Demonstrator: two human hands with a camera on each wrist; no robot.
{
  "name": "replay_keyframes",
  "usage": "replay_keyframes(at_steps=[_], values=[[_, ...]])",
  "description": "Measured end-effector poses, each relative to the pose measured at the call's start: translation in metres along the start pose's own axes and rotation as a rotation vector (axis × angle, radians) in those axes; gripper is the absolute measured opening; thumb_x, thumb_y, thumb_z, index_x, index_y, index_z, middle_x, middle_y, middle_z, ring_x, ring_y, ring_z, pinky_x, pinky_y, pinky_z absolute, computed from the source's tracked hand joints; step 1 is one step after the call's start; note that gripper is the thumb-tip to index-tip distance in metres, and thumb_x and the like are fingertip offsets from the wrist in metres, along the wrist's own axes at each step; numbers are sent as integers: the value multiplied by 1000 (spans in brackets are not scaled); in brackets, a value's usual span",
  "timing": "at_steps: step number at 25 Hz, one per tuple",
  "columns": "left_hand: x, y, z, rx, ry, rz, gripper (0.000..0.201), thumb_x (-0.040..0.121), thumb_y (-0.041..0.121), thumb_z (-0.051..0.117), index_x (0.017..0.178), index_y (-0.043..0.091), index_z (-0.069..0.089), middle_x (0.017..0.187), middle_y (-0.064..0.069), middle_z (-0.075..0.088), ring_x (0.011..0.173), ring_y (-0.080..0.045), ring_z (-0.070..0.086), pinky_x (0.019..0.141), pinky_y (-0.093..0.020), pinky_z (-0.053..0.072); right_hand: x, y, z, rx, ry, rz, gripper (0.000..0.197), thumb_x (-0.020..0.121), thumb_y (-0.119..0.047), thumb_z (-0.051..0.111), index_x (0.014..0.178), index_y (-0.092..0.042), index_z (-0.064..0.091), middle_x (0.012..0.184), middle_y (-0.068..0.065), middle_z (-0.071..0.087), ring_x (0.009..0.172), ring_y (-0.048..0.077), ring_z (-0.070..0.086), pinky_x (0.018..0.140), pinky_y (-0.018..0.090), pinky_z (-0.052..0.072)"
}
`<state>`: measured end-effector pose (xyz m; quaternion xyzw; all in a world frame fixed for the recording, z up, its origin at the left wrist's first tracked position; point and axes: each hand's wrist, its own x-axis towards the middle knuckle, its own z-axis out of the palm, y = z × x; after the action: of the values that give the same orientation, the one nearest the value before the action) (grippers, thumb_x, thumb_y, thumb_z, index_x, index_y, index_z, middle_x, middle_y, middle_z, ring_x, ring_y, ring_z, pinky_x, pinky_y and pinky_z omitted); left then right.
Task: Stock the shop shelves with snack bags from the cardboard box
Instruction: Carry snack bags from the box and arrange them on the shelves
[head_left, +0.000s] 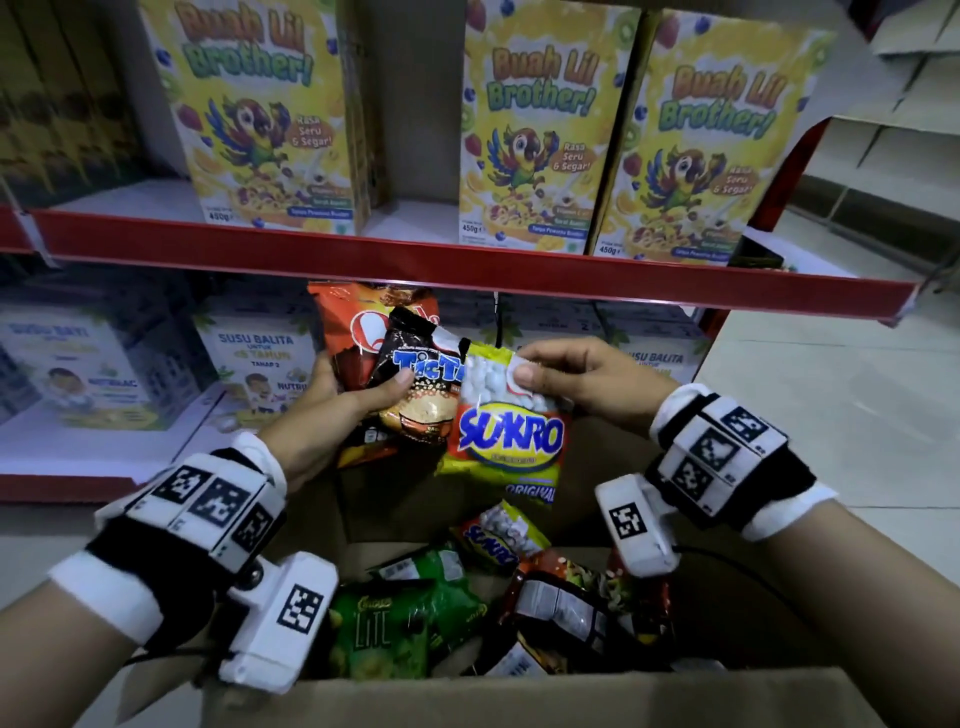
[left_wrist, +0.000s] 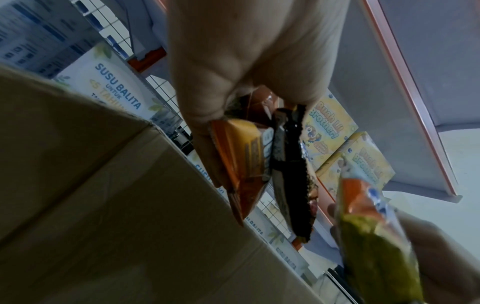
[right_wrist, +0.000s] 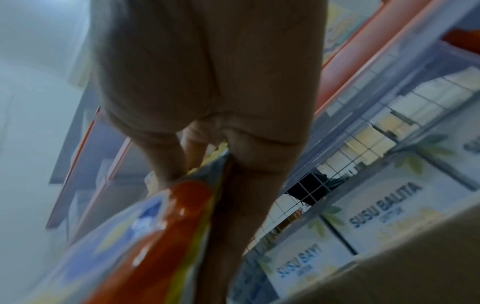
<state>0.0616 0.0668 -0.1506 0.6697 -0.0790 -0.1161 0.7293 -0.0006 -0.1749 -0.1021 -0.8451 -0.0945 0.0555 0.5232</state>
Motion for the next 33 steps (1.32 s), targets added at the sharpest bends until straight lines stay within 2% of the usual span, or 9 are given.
replay_keyframes(at_steps=[3,5,7,9,14,18,23,29,33], values=[[-7,0,16,-63,-53,-46,80,64,30,72,134,18,35,126,-7,62,108,-22,63,99,-42,48,8,0,5,21,226,-46,7,90,-18,61,95,-18,67,81,0,68,65,5,62,61,18,49],[-13,2,24,-147,-77,-106,76,67,34,70,134,22,37,123,-9,65,102,-27,67,88,-48,54,13,0,12,-44,392,-106,10,87,-18,66,97,-18,68,81,-6,67,66,-4,60,64,15,47],[-19,5,28,-233,-120,-163,78,64,42,71,133,24,39,117,-10,68,94,-31,70,69,-54,57,14,1,20,-92,502,-133,14,86,-20,67,100,-16,70,87,-5,69,77,0,62,72,21,49],[-25,7,31,-242,-171,-207,95,53,48,79,135,21,38,115,-12,69,95,-34,70,66,-55,56,10,1,29,-194,564,-154,20,87,-24,67,105,-19,71,96,-2,72,90,12,66,81,31,52],[-25,4,36,-223,-72,-136,83,64,15,78,136,13,36,117,-15,67,92,-32,71,62,-44,58,5,-6,35,-180,626,-140,55,83,-46,65,132,-32,45,98,-19,55,88,2,55,76,15,44],[-22,12,31,-303,6,-73,85,68,18,77,138,10,30,119,-16,65,91,-29,71,59,-37,58,2,-12,30,359,314,206,82,69,-36,79,137,-32,33,116,1,64,99,23,67,83,42,55],[-32,23,38,-326,-53,-72,86,64,30,71,137,11,30,114,-13,68,91,-27,71,60,-41,60,-8,-25,23,379,298,114,47,74,-9,76,116,-13,55,102,6,72,84,15,72,67,25,57],[-40,22,56,-404,-160,-92,72,71,17,66,137,10,36,122,-15,65,100,-29,68,68,-45,60,-32,-26,19,526,493,94,49,56,-25,80,99,-7,65,90,11,75,78,22,73,70,30,59],[-38,18,44,-382,-250,-117,68,75,4,64,137,12,37,120,-13,67,97,-28,69,71,-47,59,-28,-21,36,639,598,98,30,76,-16,73,102,-3,64,92,15,74,75,23,72,75,34,59]])
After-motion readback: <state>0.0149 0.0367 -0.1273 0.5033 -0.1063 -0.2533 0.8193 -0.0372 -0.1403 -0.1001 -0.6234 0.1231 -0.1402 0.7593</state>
